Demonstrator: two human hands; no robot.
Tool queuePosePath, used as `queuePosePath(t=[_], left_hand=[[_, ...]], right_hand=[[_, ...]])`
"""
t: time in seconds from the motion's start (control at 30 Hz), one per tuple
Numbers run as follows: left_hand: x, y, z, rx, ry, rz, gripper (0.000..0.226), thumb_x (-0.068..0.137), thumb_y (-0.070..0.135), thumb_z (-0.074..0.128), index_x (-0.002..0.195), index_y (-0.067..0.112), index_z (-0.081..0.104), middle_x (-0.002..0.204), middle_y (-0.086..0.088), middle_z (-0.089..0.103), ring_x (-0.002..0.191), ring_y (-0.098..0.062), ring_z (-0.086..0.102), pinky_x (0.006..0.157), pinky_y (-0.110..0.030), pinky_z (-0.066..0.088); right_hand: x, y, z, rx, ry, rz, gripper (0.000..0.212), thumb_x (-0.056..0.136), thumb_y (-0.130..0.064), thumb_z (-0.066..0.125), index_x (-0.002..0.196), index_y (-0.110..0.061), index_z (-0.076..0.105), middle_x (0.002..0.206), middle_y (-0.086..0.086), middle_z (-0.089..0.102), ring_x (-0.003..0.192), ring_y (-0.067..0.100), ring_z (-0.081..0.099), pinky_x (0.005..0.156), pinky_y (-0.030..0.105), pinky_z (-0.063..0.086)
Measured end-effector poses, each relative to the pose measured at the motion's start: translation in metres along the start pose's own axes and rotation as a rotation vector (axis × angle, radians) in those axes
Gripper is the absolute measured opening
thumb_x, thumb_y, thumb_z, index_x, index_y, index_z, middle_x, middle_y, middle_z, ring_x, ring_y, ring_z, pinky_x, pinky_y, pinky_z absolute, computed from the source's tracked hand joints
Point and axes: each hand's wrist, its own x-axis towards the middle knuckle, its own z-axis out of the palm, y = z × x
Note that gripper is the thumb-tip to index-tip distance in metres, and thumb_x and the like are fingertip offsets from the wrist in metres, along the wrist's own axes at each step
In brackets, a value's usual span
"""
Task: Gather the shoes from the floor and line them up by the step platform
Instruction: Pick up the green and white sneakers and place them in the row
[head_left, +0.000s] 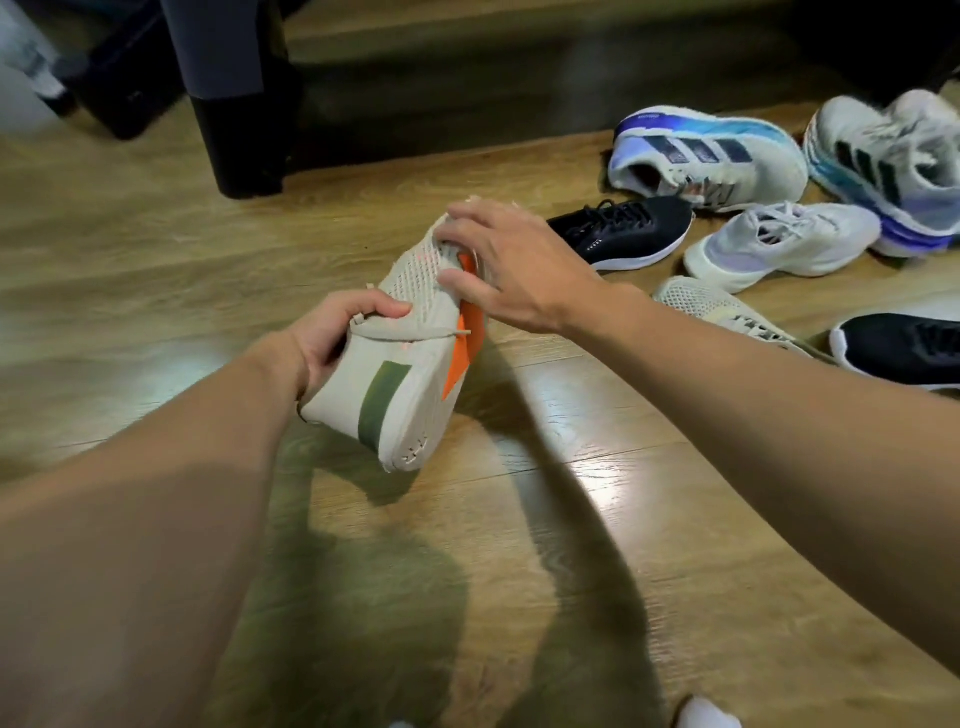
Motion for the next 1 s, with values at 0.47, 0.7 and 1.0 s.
queuePosePath(t=[0.47,0.7,1.0], left_hand=[[0.045,-0.005,0.046,1.133,0.601,0.209,0.06,0.064,0.034,0.079,0.117,0.015,0.058,0.11,-0.01,0.062,0.097,-0.028,0.056,0.076,-0.031,0.046],[0.059,-0.047,0.096,1.481,0.585,0.251,0.064,0.081,0.037,0.064,0.132,0.017,0.031,0.117,-0.017,0.052,0.1,-0.034,0.055,0.07,-0.037,0.042],[0.064,-0.04,0.091,1.561,0.458,0.118,0.088,0.078,0.061,0.062,0.144,0.022,0.02,0.134,-0.021,0.042,0.117,-0.039,0.05,0.093,-0.046,0.047]], right_hand=[[-0.108,0.12,0.003,-0.238,-0.326,0.804,0.084,0.082,-0.054,0.06,0.146,-0.019,0.019,0.155,0.01,0.018,0.143,0.034,0.017,0.11,0.062,0.02],[-0.156,0.131,0.014,-0.513,-0.554,0.99,0.082,0.083,-0.035,0.058,0.147,-0.019,0.01,0.139,0.02,0.04,0.125,0.043,0.041,0.102,0.061,0.029],[-0.158,0.123,0.008,-0.532,-0.389,0.832,0.034,0.088,-0.021,0.054,0.12,-0.01,0.048,0.111,0.014,0.062,0.098,0.035,0.06,0.075,0.038,0.047]])
